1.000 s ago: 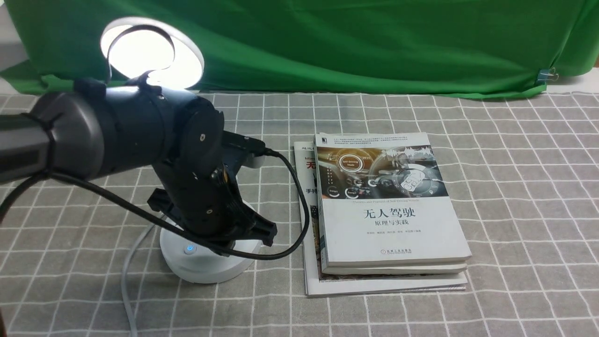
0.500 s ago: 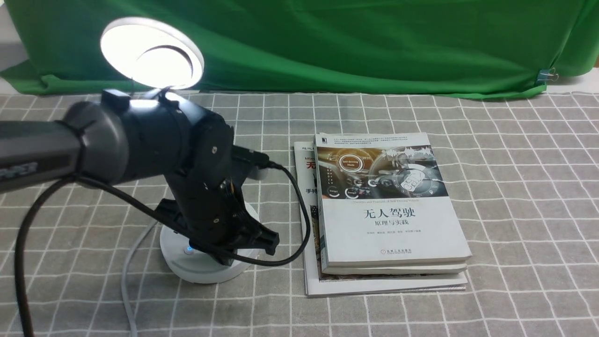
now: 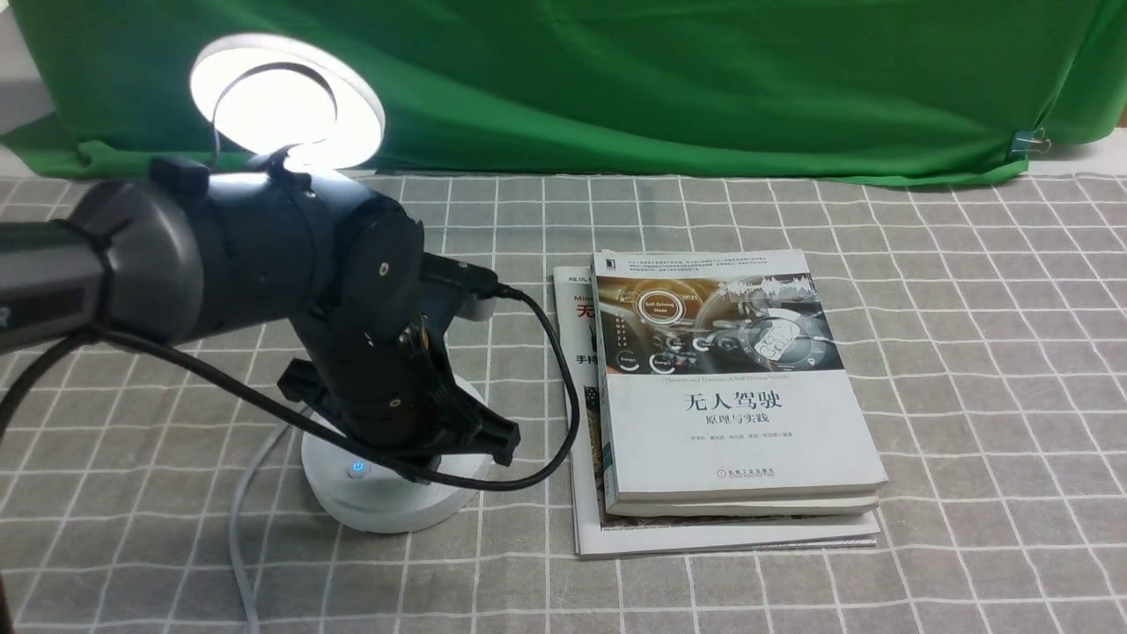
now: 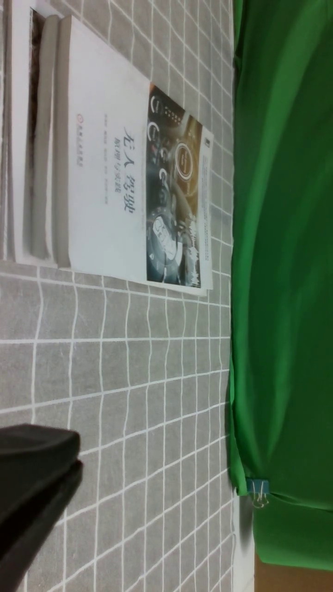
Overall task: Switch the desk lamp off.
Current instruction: Use the left arm to press the button switch on the lamp holder
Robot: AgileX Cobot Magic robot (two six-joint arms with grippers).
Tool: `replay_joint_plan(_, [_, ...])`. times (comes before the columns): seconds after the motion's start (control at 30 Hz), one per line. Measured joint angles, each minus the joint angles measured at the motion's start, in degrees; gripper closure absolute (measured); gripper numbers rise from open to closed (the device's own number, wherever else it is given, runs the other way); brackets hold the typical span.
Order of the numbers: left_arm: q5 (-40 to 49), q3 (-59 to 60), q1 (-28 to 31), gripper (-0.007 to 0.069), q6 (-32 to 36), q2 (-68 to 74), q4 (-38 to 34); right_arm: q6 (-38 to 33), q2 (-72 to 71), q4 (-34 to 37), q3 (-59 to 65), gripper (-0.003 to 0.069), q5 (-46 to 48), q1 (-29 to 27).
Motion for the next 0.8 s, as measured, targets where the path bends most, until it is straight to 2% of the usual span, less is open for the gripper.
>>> replay_joint_plan(0.3, [-3.2, 1.1, 0.0, 0.0624, -1.1, 2.5, 1.1, 0.0, 0.0, 0.0, 0.0, 0.0617, 0.0, 0.0])
replay_joint_plan(0.8, [-2.7, 1.2, 0.0, 0.0624, -2.1, 0.1, 1.3, 0.0, 0.0, 0.0, 0.0, 0.0617, 0.0, 0.0])
